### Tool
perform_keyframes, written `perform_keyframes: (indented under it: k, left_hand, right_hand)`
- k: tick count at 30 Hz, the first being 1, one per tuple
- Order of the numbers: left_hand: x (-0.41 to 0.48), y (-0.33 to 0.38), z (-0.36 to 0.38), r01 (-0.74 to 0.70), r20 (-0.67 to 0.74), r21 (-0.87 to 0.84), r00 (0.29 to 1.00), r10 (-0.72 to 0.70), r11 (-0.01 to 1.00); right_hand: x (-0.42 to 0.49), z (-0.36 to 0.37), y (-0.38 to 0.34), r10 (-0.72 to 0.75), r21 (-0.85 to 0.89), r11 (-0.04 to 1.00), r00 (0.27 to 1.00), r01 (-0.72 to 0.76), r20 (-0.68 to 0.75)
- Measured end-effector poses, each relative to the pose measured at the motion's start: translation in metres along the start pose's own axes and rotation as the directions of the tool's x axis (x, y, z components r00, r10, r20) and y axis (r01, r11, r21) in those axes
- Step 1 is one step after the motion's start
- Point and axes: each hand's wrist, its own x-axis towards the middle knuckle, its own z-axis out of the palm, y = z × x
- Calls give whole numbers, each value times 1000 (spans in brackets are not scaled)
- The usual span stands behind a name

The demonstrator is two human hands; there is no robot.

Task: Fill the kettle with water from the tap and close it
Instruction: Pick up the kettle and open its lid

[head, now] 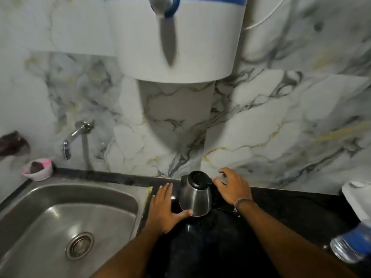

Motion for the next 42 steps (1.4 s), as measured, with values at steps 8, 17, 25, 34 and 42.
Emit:
perform_keyframes:
  k: [8,17,25,34,42]
  left_hand:
    - [46,27,72,249,15,-371,965,-262,895]
    - [55,42,104,310,-13,-513,930,-368,800]
    - [60,42,114,322,-94,-480,906,-413,816]
    - [41,51,68,262,-167,-469,911,-376,843]
    - [-12,25,-18,258,-216,-459,896,-388,850]
  right_hand:
    - [70,33,-13,206,-262,959,906,-111,369]
    - [92,52,-9,274,-264,952,808,-153,521]
    - [94,60,-4,276,-175,961,783,-215,557]
    - [91,34,-3,155,231,898,762,-374,628]
    - [32,25,-61,-46,592,659,761,-464,647]
